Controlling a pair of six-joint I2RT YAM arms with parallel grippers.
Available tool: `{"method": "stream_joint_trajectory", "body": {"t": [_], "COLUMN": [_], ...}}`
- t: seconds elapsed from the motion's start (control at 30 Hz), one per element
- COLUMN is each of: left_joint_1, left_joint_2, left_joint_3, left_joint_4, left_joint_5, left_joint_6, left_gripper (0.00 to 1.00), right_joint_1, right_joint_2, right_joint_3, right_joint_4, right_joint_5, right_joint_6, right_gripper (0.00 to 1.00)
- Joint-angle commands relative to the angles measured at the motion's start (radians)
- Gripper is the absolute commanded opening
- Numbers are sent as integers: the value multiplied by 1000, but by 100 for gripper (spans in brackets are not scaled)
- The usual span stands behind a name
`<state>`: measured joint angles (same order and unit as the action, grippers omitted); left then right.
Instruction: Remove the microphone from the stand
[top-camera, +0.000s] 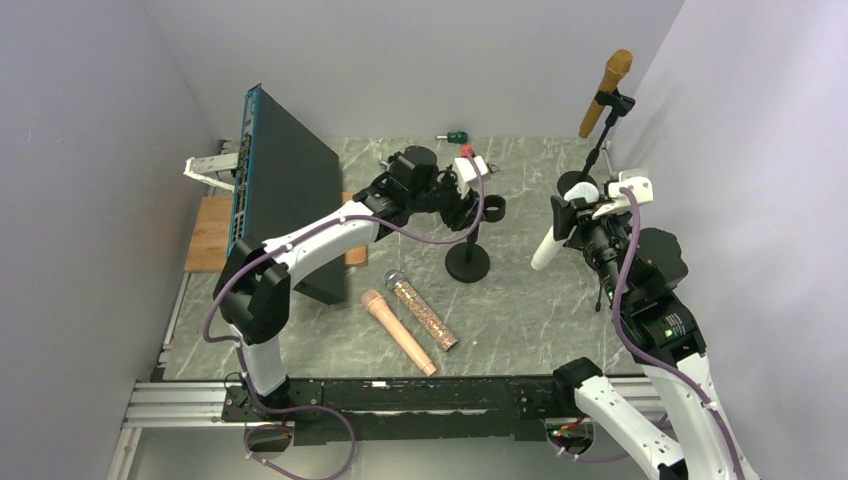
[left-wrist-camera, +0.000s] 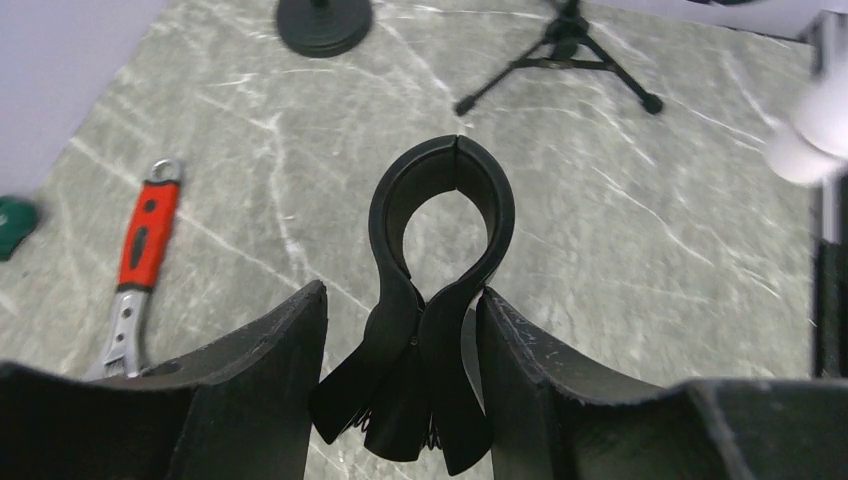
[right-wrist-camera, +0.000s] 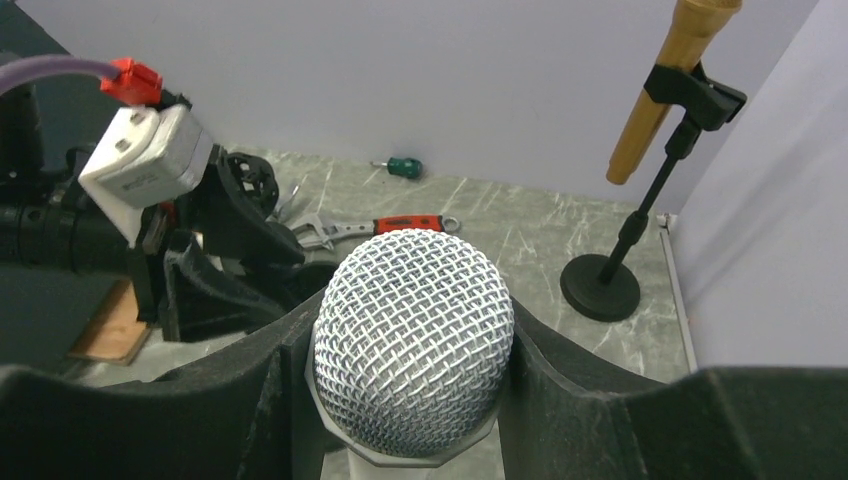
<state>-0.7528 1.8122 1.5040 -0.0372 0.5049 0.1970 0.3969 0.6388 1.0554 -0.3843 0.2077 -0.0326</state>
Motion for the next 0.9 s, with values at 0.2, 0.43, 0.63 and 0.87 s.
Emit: {"method": "stream_joint_trajectory", "body": {"t": [0.2,0.43,0.63,0.87], "left_joint_1": [-1,65,94,97], "left_joint_2": [185,336,391,343], "left_joint_3": [204,421,485,504], "left_joint_4": [123,105,88,-12], "left_joint_5": [-501,-468,-488,-423], "left_joint_6": [47,82,76,-3], "left_gripper": [0,0,0,99], "right_joint_1": [1,0,0,1], "right_joint_2": [-32,-36,-48,-33], "right_joint_3": [-14,-7,-5,-23], "right_joint_4": [-12,-62,-142,-196], "right_joint_5": [-45,-80,-89,-135], "right_joint_6": [31,92,133,189], "right_gripper": [0,0,0,0]}}
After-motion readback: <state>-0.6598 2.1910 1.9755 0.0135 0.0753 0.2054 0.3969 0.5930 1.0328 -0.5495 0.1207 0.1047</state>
